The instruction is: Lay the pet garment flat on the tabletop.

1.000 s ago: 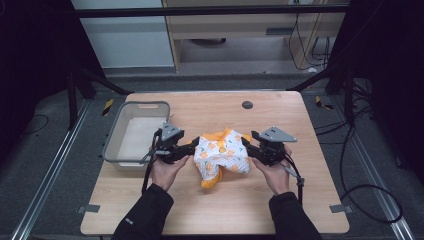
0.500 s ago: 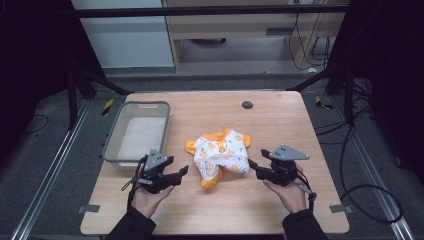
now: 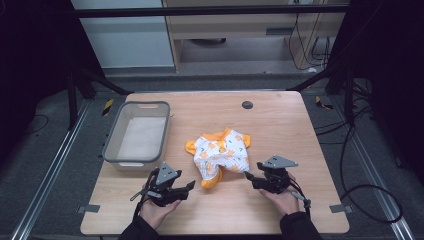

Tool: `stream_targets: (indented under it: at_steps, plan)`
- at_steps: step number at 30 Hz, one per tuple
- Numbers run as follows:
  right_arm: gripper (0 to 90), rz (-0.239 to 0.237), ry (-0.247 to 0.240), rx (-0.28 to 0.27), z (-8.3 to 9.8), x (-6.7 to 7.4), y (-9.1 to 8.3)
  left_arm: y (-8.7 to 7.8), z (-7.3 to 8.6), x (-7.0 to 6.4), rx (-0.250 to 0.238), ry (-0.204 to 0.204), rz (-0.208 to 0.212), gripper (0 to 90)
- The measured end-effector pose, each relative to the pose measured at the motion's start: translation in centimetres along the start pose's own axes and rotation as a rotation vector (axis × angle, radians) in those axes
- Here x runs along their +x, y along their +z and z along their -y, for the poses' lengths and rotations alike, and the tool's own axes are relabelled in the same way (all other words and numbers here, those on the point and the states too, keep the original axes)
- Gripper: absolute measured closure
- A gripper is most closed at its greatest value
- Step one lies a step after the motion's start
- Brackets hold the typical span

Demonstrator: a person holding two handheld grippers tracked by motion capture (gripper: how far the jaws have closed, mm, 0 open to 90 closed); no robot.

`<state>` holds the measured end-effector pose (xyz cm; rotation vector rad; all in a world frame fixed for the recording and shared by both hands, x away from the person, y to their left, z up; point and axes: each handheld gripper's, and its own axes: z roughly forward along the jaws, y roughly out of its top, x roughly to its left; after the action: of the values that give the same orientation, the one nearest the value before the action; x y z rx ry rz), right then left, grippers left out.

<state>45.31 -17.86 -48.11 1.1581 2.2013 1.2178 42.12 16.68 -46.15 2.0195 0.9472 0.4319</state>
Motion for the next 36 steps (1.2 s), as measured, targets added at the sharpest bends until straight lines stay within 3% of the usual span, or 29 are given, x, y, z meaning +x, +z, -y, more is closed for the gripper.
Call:
stream_targets:
  at_steps: [8,14,17,24,25,29,36]
  plan:
    - [42.6,-0.029,0.008,0.052,0.4,0.4,1.9,1.6,0.1,-1.9,0.04,0.053,0.028,36.4]
    - [47.0,-0.025,0.002,0.075,0.4,0.9,3.1,3.0,0.0,-3.1,0.054,0.081,0.032,39.0]
    - [52.7,-0.03,0.004,0.07,0.3,1.1,3.4,3.6,-0.1,-3.0,0.065,0.053,0.073,50.3]
    - [75.6,-0.025,0.037,0.059,-0.1,1.0,2.9,4.3,-0.3,-2.6,0.094,0.009,0.112,75.6]
    - [78.1,-0.032,0.045,0.054,-0.2,1.0,2.7,4.3,-0.4,-2.5,0.093,-0.002,0.117,80.2]
    - [81.5,-0.067,0.044,0.015,-0.9,1.1,1.7,3.6,-0.8,-2.5,0.082,-0.005,0.139,83.6]
    - [81.6,-0.102,0.014,-0.014,-2.2,1.1,-1.4,-0.2,-2.3,-0.9,-0.012,-0.035,0.162,84.1]
